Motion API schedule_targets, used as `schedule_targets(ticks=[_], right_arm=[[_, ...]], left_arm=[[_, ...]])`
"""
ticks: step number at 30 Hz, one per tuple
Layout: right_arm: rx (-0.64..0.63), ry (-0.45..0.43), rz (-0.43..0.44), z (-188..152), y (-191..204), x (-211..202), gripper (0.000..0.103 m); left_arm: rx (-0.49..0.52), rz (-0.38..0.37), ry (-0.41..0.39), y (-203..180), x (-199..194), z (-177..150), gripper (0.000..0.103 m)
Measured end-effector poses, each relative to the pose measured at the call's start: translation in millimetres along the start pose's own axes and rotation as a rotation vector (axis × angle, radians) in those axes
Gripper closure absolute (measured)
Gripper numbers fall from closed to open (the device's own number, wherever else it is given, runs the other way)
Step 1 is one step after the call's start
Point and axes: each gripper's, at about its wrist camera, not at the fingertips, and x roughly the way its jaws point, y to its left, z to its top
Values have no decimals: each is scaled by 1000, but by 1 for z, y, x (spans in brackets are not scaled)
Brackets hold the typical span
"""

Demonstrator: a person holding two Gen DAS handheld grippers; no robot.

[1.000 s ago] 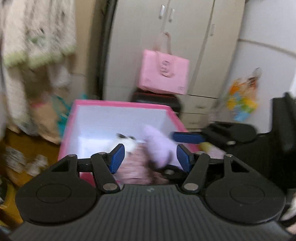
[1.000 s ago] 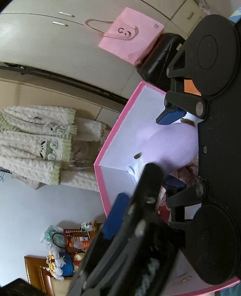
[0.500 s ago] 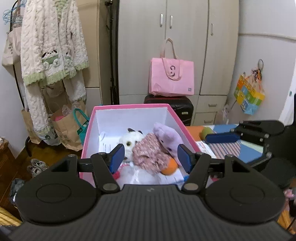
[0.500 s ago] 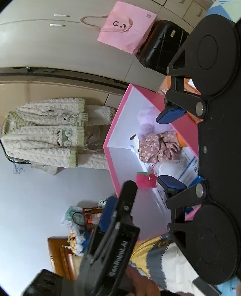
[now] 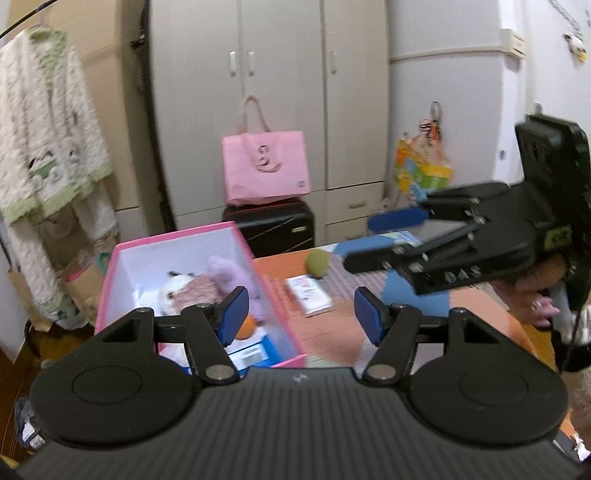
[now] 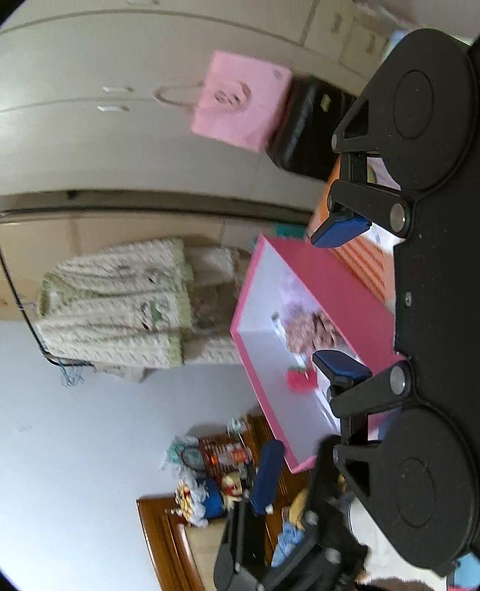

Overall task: Organize soft objects
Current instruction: 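Move both open tools back from the box toward the sponge and tissue pack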

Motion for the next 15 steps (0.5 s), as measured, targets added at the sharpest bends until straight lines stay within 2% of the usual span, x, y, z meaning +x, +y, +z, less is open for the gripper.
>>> schedule_targets(ticks=[4,12,15], right_arm=[[-8,-31,-54,-3,-11,-14,36],[95,-13,-34,-25,-54,-23,37],[101,5,-65,-28,-68,-13,36]], left_arm=[[29,-25,7,-23,8,4,41],[67,-58,47,-51,51,14,41],[66,-49,59,-55,67,16,41]])
